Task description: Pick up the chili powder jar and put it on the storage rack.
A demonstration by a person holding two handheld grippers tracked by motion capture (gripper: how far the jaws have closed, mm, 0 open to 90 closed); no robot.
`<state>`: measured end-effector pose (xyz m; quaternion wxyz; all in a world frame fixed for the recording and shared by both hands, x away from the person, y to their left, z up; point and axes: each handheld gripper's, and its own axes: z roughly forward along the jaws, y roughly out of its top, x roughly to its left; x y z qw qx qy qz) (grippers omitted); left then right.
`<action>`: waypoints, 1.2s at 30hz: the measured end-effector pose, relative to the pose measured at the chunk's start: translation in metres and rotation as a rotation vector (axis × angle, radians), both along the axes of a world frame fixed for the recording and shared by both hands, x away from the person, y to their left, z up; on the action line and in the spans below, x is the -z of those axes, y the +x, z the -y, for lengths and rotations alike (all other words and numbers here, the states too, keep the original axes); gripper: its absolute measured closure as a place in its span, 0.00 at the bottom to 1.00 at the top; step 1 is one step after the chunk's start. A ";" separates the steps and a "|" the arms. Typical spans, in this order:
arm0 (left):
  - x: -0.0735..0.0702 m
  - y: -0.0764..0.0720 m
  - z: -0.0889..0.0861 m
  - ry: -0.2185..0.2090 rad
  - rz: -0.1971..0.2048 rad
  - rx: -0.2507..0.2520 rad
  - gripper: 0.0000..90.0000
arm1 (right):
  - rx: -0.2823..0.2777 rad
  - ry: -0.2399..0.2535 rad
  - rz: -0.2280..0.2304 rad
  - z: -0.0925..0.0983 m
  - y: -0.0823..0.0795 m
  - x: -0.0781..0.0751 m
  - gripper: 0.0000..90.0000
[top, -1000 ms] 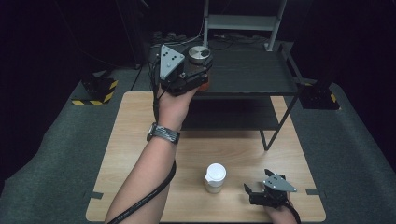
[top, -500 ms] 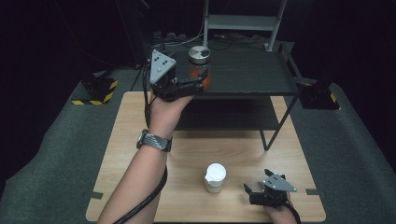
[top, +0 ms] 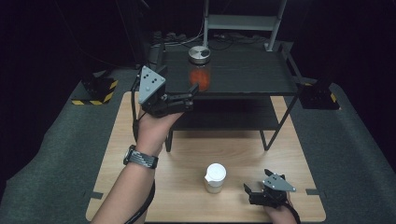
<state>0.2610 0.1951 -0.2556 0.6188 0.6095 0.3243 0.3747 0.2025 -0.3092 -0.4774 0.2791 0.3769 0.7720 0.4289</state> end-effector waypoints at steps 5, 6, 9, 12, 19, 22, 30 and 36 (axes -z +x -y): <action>0.007 -0.008 -0.004 -0.003 -0.004 0.005 0.00 | 0.001 -0.001 -0.002 0.000 0.000 0.000 0.00; 0.008 -0.010 -0.004 0.002 -0.005 0.008 0.00 | 0.001 -0.002 -0.002 0.000 0.000 0.000 0.00; 0.014 -0.016 -0.005 0.010 -0.005 0.017 0.00 | 0.000 -0.005 0.000 -0.001 0.000 0.000 0.00; 0.020 -0.023 -0.006 0.017 -0.005 0.018 0.00 | 0.001 -0.007 0.001 -0.001 0.000 0.000 0.00; 0.034 -0.036 -0.009 0.029 -0.021 0.026 0.00 | 0.000 -0.010 0.001 -0.002 0.000 0.000 0.00; 0.040 -0.042 -0.010 0.046 -0.020 0.022 0.00 | 0.000 -0.011 0.001 -0.002 0.000 0.000 0.00; 0.061 -0.055 -0.014 0.071 -0.041 0.033 0.00 | 0.001 -0.013 0.003 -0.002 0.000 0.000 0.00; 0.077 -0.062 -0.016 0.076 -0.063 0.041 0.00 | 0.003 -0.012 0.002 -0.002 0.000 0.000 0.00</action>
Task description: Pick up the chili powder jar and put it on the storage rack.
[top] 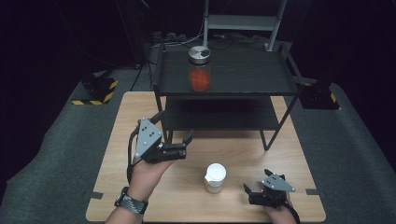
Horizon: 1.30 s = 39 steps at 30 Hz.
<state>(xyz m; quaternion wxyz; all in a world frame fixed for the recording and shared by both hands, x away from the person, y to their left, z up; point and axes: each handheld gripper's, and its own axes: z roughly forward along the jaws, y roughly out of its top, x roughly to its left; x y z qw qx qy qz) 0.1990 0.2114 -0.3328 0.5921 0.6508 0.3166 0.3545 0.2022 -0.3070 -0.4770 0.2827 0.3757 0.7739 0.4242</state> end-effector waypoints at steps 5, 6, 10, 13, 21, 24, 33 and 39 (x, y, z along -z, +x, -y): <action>0.019 -0.005 -0.005 -0.002 -0.030 0.007 0.00 | 0.000 0.000 0.000 0.000 0.000 0.000 0.00; 0.026 -0.007 -0.006 0.004 -0.035 0.002 0.00 | 0.001 -0.001 0.001 0.000 0.000 0.000 0.00; 0.041 -0.011 -0.009 0.007 -0.056 0.000 0.00 | 0.002 -0.002 0.003 -0.001 -0.001 0.000 0.00; 0.051 -0.014 -0.011 0.011 -0.076 -0.005 0.00 | 0.004 -0.003 0.003 -0.001 -0.001 0.000 0.00; 0.081 -0.020 -0.018 0.021 -0.123 -0.003 0.00 | 0.006 -0.003 0.004 -0.001 -0.001 0.000 0.00; 0.089 -0.022 -0.020 0.027 -0.134 -0.005 0.00 | 0.008 -0.004 0.004 -0.001 -0.001 0.000 0.00; 0.116 -0.027 -0.026 0.052 -0.196 -0.012 0.00 | 0.011 -0.006 0.005 -0.002 -0.001 0.000 0.00; 0.134 -0.029 -0.031 0.061 -0.249 -0.023 0.00 | 0.011 -0.006 0.009 -0.002 -0.002 0.001 0.00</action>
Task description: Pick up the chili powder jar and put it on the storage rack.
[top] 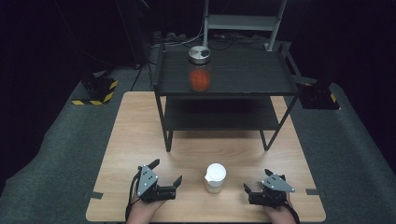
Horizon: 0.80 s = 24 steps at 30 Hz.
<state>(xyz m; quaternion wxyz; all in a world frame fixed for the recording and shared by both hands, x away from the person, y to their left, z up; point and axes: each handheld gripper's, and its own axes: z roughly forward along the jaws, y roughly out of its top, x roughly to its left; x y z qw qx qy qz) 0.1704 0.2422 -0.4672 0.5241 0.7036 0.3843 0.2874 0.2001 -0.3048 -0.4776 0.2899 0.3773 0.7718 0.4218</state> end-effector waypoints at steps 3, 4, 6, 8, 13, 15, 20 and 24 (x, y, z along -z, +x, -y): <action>0.009 0.000 -0.002 0.021 -0.031 -0.010 0.00 | 0.004 0.004 0.001 0.000 -0.001 0.000 0.00; 0.011 -0.001 -0.003 0.027 -0.039 -0.014 0.00 | 0.005 0.003 0.003 0.000 -0.001 0.000 0.00; 0.013 -0.001 -0.003 0.039 -0.045 -0.018 0.00 | 0.006 0.001 0.005 -0.001 -0.001 0.001 0.00; 0.013 0.001 -0.006 0.056 -0.074 -0.015 0.00 | 0.007 0.000 0.006 -0.001 -0.001 0.001 0.00; 0.014 0.003 -0.003 0.092 -0.101 -0.030 0.00 | 0.009 0.005 0.003 0.000 -0.001 0.001 0.00; 0.014 0.002 -0.001 0.117 -0.100 -0.029 0.00 | 0.008 0.004 0.010 0.000 -0.002 0.001 0.00; 0.015 0.004 0.005 0.175 -0.102 -0.035 0.00 | 0.005 0.008 0.006 0.001 -0.001 0.001 0.00; 0.015 0.002 0.009 0.206 -0.092 -0.047 0.00 | 0.003 0.010 0.007 0.001 -0.001 0.001 0.00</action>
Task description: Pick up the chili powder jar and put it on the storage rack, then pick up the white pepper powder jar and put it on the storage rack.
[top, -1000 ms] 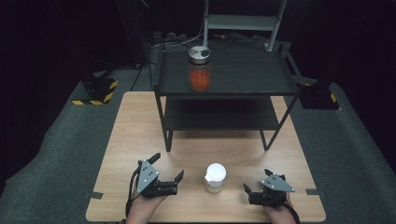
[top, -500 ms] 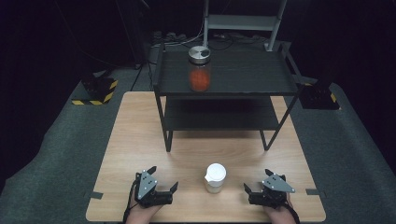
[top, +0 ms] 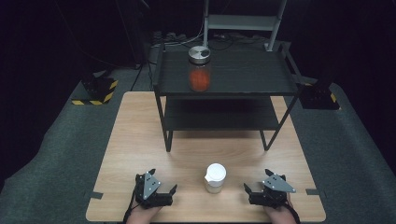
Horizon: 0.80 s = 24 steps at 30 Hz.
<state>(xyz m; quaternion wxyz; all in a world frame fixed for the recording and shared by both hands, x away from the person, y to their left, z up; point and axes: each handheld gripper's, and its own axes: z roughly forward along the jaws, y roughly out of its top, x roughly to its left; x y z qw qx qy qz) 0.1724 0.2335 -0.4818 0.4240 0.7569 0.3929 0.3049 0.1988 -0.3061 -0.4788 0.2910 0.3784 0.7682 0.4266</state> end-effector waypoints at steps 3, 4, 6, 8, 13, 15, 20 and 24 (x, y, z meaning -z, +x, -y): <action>-0.002 0.001 0.004 0.028 -0.004 0.006 0.00 | -0.002 -0.003 0.006 0.000 -0.001 0.000 0.00; -0.002 0.001 0.004 0.028 -0.004 0.006 0.00 | -0.004 0.001 0.005 0.000 -0.001 0.001 0.00; -0.003 0.002 0.005 0.035 -0.012 0.003 0.00 | -0.002 0.003 0.005 0.001 -0.001 0.001 0.00; -0.003 0.003 0.004 0.033 -0.016 0.004 0.00 | 0.004 0.007 0.009 0.001 -0.002 0.001 0.00; -0.003 0.003 0.003 0.032 -0.018 0.006 0.01 | -0.015 0.001 0.000 0.001 0.000 0.000 0.00; -0.004 0.003 0.004 0.038 -0.017 0.015 0.01 | -0.017 0.001 0.010 0.001 -0.001 0.001 0.00; -0.003 0.003 0.001 0.027 -0.021 0.018 0.01 | -0.006 0.014 0.014 0.002 -0.002 0.002 0.00; -0.003 0.004 -0.001 0.010 -0.027 0.014 0.01 | -0.002 0.019 0.022 0.003 -0.003 0.002 0.00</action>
